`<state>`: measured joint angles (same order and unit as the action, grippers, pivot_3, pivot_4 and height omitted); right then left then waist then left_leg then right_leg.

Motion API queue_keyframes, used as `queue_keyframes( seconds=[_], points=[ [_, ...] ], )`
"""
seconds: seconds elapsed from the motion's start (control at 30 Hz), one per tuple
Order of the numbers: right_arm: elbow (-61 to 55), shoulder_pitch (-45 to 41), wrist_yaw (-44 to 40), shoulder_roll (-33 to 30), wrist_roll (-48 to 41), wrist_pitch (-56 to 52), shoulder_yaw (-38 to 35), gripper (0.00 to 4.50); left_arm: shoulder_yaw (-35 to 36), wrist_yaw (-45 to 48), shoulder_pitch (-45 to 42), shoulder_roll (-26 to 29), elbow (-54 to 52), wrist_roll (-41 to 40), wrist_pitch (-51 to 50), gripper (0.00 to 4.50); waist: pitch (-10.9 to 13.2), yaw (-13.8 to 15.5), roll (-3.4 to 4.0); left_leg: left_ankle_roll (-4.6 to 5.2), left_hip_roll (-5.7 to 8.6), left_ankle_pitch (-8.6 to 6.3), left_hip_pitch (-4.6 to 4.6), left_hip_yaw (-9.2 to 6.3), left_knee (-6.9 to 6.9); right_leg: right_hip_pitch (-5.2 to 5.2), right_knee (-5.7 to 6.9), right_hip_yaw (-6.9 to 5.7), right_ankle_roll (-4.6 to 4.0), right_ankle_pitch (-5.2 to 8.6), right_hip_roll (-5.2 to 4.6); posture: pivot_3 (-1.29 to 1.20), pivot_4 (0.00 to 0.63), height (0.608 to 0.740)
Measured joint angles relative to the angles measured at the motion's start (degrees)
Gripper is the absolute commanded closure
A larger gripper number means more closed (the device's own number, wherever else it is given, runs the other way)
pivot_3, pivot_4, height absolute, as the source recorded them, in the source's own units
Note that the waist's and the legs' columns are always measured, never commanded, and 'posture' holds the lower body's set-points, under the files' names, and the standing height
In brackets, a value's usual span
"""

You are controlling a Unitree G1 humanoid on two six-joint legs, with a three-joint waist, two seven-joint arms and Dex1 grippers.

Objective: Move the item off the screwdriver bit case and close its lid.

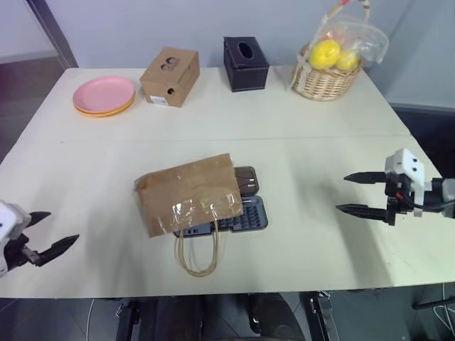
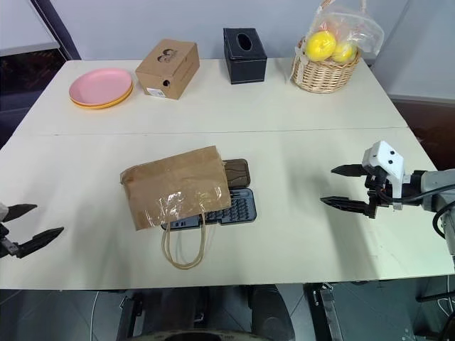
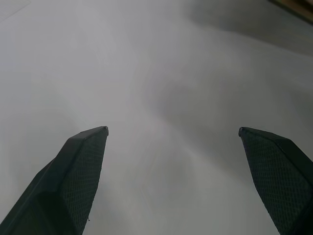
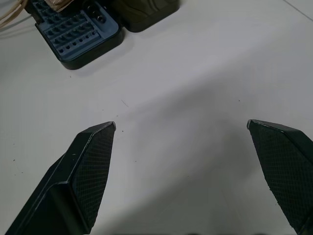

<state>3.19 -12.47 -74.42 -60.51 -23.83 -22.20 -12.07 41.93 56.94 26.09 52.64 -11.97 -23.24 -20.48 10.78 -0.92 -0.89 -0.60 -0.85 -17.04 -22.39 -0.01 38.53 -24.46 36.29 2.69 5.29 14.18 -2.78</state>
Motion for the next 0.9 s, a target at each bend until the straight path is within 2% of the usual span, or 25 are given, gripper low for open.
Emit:
queue_keyframes(
  seconds=[0.4,0.63,0.77,0.9],
  points=[
    [-0.8,-0.1,3.7,1.6,-0.1,-1.6,0.0,0.0,-0.5,-3.3,-4.1,-2.5,-4.7,-2.7,-5.5,0.02,0.0,0.0,0.01,0.0,0.01,0.0,0.01,0.02,0.0,0.02,0.01,0.0,0.01,-0.02,0.02,0.0,0.15,0.74],
    [-5.4,-8.0,3.8,1.6,-1.9,-6.6,2.8,0.0,-0.3,-2.0,-8.5,-0.8,-11.7,-11.1,-13.0,0.02,0.0,-0.1,0.02,0.0,-0.02,0.01,0.03,-0.02,0.0,0.01,0.04,0.0,0.01,-0.03,0.09,0.0,0.15,0.74],
    [-11.5,-14.9,2.4,1.5,-5.7,-11.5,5.4,0.0,-2.3,-0.5,-17.2,4.3,-13.1,-16.5,-17.0,0.02,0.0,0.1,0.05,-0.01,-0.01,0.01,0.01,-0.08,0.01,0.01,0.05,-0.05,0.01,-0.03,0.1,0.0,0.15,0.74],
    [-17.2,-17.2,-1.5,-0.8,-10.2,-15.4,6.6,0.0,-16.2,3.2,-35.0,8.2,-8.1,-16.0,-15.4,0.02,0.0,1.1,0.08,-0.01,0.15,0.01,0.0,-0.07,0.05,0.15,-0.01,-0.12,0.03,-0.04,0.08,0.0,0.15,0.74]
  ],
)
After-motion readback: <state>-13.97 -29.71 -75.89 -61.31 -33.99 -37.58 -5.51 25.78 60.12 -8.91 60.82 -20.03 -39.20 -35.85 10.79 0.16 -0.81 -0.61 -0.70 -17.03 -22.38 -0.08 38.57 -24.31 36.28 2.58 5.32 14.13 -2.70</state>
